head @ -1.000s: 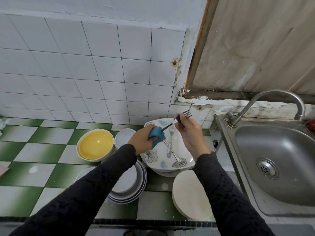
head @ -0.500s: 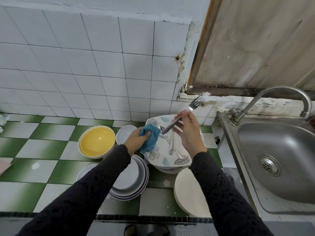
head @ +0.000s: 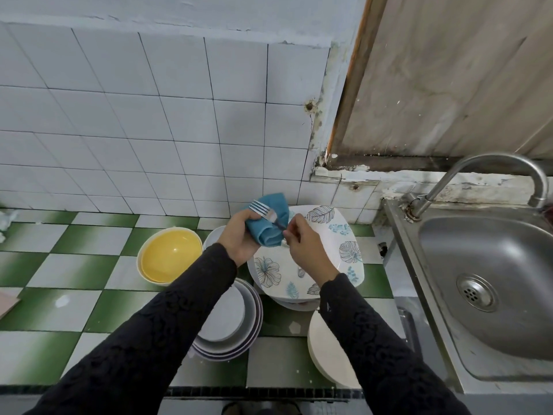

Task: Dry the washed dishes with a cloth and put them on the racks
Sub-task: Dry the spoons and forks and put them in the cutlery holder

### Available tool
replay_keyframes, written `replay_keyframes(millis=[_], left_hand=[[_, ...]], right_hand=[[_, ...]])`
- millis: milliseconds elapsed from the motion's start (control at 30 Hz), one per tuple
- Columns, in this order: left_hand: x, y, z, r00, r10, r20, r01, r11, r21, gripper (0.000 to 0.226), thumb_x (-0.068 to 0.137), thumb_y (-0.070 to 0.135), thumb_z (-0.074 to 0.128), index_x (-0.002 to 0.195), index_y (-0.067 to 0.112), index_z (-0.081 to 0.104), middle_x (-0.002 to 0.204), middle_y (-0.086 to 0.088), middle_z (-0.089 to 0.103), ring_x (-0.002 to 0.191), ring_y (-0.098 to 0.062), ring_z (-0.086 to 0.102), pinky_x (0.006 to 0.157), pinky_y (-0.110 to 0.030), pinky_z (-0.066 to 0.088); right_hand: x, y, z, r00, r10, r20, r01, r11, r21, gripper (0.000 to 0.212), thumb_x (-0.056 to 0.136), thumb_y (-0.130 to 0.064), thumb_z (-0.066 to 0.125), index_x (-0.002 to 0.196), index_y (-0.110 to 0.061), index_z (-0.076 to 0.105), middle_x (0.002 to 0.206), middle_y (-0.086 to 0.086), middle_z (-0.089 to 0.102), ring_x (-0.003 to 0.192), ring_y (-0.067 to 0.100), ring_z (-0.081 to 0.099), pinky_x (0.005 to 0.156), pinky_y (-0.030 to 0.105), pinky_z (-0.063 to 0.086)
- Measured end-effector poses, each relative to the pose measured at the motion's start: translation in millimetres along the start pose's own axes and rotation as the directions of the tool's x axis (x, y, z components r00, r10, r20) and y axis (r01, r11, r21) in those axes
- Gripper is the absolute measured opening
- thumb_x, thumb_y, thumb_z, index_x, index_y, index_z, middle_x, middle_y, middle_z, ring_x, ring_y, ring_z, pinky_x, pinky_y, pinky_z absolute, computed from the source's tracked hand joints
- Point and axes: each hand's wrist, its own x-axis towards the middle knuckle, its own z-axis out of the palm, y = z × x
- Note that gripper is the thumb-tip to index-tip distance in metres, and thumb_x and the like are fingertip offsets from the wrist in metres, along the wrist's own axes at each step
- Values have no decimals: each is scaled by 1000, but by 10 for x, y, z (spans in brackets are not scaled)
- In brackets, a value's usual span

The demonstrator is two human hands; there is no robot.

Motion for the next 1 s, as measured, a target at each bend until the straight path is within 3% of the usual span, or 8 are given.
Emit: replay_keyframes(millis=[100,300,467,567,633,800,933,1000], left_hand=[[55,85,-58,1000,17,-20,-17,999,-33,40,91,9,41,130,4,49,115,-19,60,96,-32,62,92,-47,52],[17,190,19,994,104,-44,-106,992,-63,30,93,6,39,119,6,54,108,-18,64,91,-31,65,81,-44,58],[35,177,57,985,123,-121,-124,992,-1,38,96,5,43,133,5,43,123,-21,57,99,-31,62,89,-44,54],[15,77,145,988,88,-124,-87,996,15,34,96,6,43,130,2,45,112,-20,61,92,-29,63,80,-41,56],[26,34,177,991,82,-110,-82,997,2,35,95,5,42,130,0,48,111,-20,62,94,-30,63,85,-41,55],[13,85,172,989,64,-132,-67,998,-16,19,95,5,43,111,2,53,96,-18,64,83,-28,65,60,-36,60],[58,83,134,984,112,-138,-109,994,28,34,94,2,44,128,6,43,111,-19,59,90,-30,64,67,-37,62],[86,21,123,978,129,-163,-122,991,52,34,94,4,48,128,5,45,113,-20,61,92,-31,64,68,-37,62]], right_hand=[[41,82,-81,1000,19,-1,-19,1000,-10,13,102,-7,53,91,-12,47,77,0,55,69,12,46,63,21,39],[105,185,-268,999,5,37,-3,998,-63,22,102,-4,50,105,-8,71,70,-8,58,58,-5,49,59,8,37],[161,81,-288,986,-74,-153,81,996,39,21,103,-9,52,107,-15,71,72,-6,58,63,8,56,66,34,53],[197,-21,-180,959,-242,-149,221,964,-145,34,102,-7,54,131,-16,67,81,-6,53,71,8,51,66,20,42],[211,-7,-103,952,-302,-55,270,909,-317,43,101,-5,51,139,-23,60,85,0,45,74,14,43,64,25,30],[152,190,-132,975,-222,-4,201,889,-411,44,103,-9,48,138,-31,62,87,-3,44,79,13,44,62,28,28],[108,378,-281,989,-147,-3,134,907,-399,38,102,-12,50,130,-30,68,90,-3,52,83,18,53,68,32,42],[94,425,-332,996,-76,-41,62,960,-274,33,102,-15,54,132,-21,67,94,-6,58,88,13,58,76,22,45]])
